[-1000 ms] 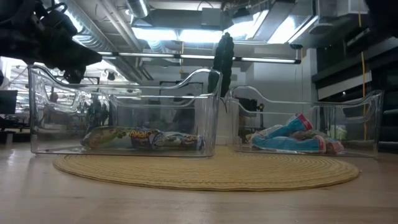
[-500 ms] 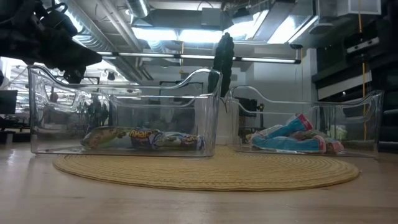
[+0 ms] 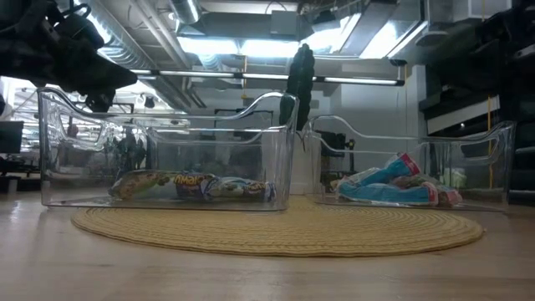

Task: Pick and place Granola Bars by type
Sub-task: Return to Home Position

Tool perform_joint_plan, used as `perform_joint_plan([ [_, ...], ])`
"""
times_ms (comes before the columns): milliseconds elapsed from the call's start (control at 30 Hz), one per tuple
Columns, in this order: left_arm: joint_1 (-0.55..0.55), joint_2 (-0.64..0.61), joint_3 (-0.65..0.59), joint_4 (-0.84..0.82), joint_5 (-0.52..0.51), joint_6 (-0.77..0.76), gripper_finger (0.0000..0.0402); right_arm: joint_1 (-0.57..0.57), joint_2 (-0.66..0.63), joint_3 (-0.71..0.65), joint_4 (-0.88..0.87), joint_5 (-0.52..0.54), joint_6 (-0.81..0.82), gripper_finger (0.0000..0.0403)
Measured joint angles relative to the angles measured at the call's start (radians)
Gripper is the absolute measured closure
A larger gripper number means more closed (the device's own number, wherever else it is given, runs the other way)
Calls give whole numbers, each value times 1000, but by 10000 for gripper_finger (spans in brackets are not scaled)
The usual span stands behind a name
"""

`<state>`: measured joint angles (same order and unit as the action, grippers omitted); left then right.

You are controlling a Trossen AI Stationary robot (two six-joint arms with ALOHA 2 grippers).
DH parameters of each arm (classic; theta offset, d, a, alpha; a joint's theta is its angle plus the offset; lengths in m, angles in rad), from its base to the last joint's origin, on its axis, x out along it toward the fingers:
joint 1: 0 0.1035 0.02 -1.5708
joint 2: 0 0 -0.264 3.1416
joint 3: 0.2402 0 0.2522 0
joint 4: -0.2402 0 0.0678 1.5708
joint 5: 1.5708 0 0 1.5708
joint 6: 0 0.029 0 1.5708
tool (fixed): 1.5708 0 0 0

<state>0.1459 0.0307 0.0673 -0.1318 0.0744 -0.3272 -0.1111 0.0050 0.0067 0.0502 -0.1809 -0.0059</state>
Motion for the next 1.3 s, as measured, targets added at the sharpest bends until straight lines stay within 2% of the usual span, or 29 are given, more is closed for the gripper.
perform_joint_plan([
  [367,0,0,0,0,-1,0,393,-29,35,0,0,4,3,398],
  [733,0,0,0,0,-2,0,393,-29,38,0,1,4,2,371],
  [1300,0,0,0,0,-3,0,392,-29,38,0,1,4,1,369],
])
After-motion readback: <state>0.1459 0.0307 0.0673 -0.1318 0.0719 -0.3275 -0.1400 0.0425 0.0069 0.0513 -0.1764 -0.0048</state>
